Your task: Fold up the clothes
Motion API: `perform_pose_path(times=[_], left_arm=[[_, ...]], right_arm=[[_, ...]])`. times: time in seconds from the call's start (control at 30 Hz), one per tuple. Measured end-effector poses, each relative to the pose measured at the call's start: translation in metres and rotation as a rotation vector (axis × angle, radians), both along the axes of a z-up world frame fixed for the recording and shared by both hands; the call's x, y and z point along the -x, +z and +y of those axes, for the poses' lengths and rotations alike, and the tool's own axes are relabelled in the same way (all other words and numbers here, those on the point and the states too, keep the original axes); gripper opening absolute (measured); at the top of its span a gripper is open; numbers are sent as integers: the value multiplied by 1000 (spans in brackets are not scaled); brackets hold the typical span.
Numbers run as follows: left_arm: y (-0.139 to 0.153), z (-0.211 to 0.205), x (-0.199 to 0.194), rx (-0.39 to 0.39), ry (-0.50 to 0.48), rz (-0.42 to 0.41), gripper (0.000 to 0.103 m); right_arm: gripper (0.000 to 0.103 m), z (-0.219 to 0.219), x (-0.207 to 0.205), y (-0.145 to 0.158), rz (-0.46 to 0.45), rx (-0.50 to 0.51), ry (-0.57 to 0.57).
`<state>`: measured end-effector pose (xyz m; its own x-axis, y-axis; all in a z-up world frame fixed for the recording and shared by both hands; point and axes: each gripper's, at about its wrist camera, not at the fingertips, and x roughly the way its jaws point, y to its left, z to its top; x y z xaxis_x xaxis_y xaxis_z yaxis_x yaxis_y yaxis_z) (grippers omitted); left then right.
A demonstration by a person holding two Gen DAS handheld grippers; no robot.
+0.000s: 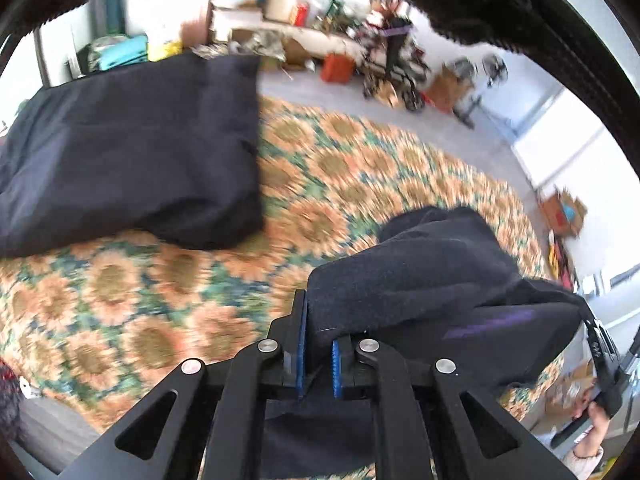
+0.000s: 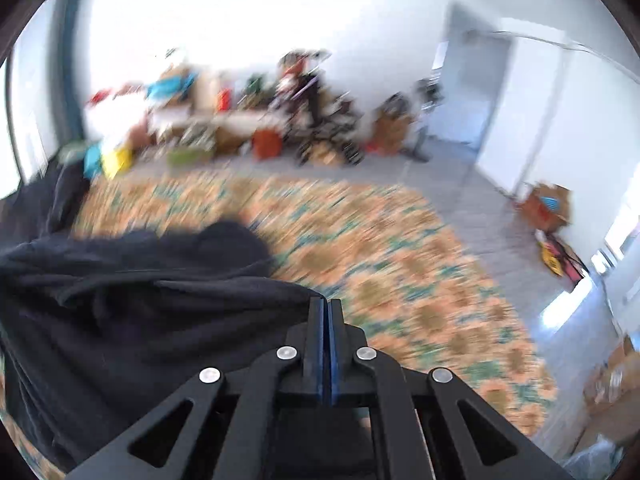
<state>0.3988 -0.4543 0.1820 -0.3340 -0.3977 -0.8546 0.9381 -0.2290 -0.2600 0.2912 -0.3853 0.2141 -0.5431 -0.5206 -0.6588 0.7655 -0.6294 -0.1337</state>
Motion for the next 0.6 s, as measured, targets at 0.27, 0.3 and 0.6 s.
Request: perform_pose_path(times=[0.27, 0.3, 0.6], left_arm=[[-64, 22, -21, -314, -48, -105, 9], [-72, 22, -18, -363, -53, -100, 10], [-7, 33, 24, -142, -207, -195, 76]], right_arm=[[2, 95, 40, -12, -214, -31, -176], [7, 100, 40, -21, -224, -41, -178], [68, 22, -6, -52, -163, -159, 81]])
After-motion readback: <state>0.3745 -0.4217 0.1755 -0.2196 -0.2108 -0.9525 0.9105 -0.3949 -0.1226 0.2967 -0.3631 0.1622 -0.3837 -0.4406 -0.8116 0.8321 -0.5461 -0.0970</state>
